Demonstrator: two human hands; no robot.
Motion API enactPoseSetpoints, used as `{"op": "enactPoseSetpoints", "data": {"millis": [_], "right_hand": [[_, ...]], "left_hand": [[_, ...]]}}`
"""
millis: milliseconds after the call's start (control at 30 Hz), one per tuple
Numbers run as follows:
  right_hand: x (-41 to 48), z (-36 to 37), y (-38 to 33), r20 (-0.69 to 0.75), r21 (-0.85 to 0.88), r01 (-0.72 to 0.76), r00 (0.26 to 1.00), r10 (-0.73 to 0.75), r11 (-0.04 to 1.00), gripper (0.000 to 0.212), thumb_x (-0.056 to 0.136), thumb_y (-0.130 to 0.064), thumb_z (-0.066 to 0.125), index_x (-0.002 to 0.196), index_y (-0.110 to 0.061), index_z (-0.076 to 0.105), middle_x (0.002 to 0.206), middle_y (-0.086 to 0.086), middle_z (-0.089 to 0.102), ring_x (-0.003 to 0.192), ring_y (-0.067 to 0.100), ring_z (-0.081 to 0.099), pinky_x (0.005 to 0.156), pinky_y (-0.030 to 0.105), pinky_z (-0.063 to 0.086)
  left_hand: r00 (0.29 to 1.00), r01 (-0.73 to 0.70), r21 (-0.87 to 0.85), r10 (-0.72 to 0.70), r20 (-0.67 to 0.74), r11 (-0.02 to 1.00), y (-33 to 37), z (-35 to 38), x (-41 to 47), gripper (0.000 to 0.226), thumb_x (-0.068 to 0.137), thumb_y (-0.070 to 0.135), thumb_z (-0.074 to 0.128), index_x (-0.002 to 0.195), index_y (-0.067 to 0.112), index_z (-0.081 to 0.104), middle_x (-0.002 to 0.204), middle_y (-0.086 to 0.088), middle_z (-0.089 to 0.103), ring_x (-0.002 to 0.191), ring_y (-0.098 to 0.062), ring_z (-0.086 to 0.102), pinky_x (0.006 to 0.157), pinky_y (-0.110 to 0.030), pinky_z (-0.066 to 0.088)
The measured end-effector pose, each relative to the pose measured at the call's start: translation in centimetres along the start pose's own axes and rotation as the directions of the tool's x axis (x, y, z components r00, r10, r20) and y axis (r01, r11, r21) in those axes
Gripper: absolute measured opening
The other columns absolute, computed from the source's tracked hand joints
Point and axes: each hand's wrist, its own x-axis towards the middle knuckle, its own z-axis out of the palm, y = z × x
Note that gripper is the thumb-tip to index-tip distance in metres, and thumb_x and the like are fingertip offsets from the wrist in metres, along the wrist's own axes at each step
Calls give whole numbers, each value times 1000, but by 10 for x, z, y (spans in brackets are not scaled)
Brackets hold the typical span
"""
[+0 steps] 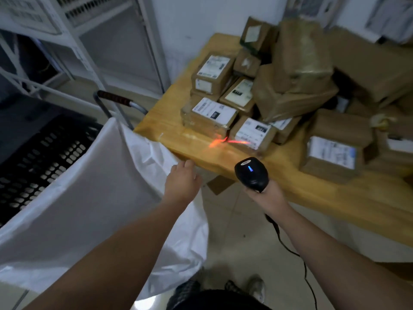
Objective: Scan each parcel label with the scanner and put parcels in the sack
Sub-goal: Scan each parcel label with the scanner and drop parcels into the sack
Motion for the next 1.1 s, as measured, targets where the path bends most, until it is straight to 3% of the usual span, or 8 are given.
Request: {"op": "enactPoseSetpoints", "data": {"millis": [67,233,333,433,533,700,867,1100], "right_hand": [[-2,-37,5,-26,18,-39,999,40,999,13,81,-8,73,93,-10,69,73,7,65,75,25,64,74,44,55],[-6,-116,21,-99,44,-80,992,84,996,24,82,-6,71,105,-6,66,71,7,65,64,19,63,60,28,51],[-7,-148,33,-117,47,-115,986,120,992,29,81,-7,72,108,-7,64,72,8,66,63,19,64,58,26,48],[-10,-175,42,-121,74,-181,975,189,981,22,82,-5,70,103,-6,64,78,10,66,61,18,63,56,23,50],[-12,-199,50,-137,91,-233,960,244,968,14,83,-7,68,97,-4,66,80,12,67,61,20,64,62,30,52],[-1,-229,56,-223,225,-254,926,304,940,16,84,-9,69,99,-4,66,82,11,67,62,21,64,56,25,51],[18,-244,58,-265,491,-323,829,492,809,18,86,-17,71,99,-8,63,79,13,63,60,24,62,55,29,52],[39,-257,66,-201,479,-459,772,603,748,21,84,-22,73,95,-7,62,81,19,62,60,29,62,55,33,53]], "left_hand": [[999,-38,-27,39,13,999,32,7,0,37,94,24,52,128,8,52,119,-12,56,111,-31,50,89,-39,44],[995,-86,-65,90,53,994,105,32,-1,42,97,27,51,136,12,47,131,-10,51,120,-28,45,97,-39,43],[989,-102,-98,111,95,990,137,46,-1,43,96,28,52,135,12,47,131,-10,51,121,-27,45,98,-43,43],[981,-132,-107,145,129,985,165,58,2,45,96,30,53,136,11,46,131,-11,51,121,-28,46,99,-44,42],[969,-160,-138,182,168,977,192,69,6,46,96,30,54,137,11,45,134,-11,49,123,-27,47,101,-41,42],[940,-208,-161,243,241,965,233,80,26,55,96,32,54,145,13,37,143,-13,39,129,-29,43,104,-36,37],[861,-312,-161,350,369,936,266,84,63,70,91,36,63,149,18,28,150,-8,26,136,-25,35,110,-35,32],[736,-487,-78,457,499,870,294,100,105,93,79,39,76,151,18,21,152,-1,22,138,-21,26,115,-37,27]]}}
